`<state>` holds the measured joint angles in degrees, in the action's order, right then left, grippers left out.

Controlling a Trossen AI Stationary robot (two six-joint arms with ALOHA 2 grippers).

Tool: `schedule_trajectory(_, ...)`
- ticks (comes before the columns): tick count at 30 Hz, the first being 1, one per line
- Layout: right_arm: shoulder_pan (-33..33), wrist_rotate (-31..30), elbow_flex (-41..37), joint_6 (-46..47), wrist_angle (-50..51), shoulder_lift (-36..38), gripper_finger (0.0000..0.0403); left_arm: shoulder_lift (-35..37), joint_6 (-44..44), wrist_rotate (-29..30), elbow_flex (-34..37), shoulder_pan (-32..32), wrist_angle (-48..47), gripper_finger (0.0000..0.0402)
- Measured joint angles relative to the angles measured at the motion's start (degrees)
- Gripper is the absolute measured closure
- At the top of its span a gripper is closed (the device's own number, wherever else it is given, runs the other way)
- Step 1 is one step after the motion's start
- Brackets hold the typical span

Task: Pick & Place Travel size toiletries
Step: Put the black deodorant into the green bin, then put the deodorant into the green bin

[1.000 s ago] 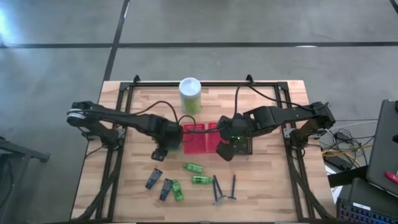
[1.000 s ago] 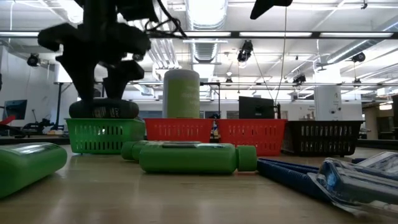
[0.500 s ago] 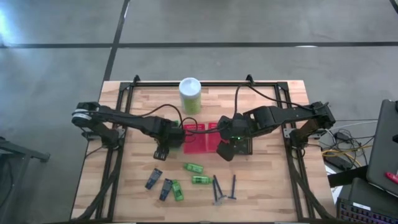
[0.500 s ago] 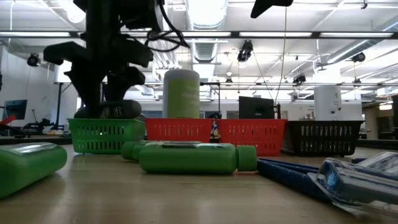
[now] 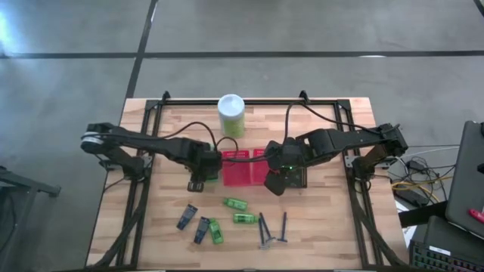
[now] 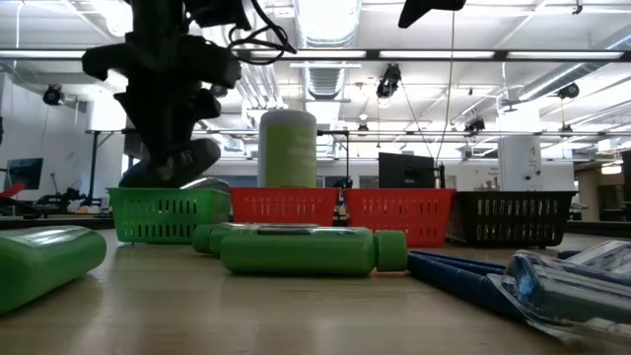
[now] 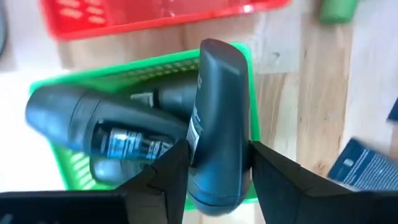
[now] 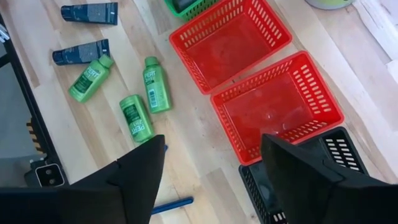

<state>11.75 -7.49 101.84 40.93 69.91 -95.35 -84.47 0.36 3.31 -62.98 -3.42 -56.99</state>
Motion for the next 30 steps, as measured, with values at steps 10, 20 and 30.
schedule_trajectory(10, 0.00, -0.17, 0.00, -1.13, 0.15, 0.00, 0.0156, 7.62, -24.56, 2.88, 0.35, 2.14, -1.53, 0.0334)
schedule_trajectory(20, 0.02, -1.33, 0.00, -1.95, 0.13, 0.00, 0.0134, 8.94, -31.57, 9.20, 2.25, 2.77, -4.28, 0.0387)
schedule_trajectory(30, 0.39, -1.48, 0.00, -2.35, 0.48, 0.00, 0.0103, 13.70, -12.21, 1.21, 2.32, -3.38, 9.73, 0.0256)
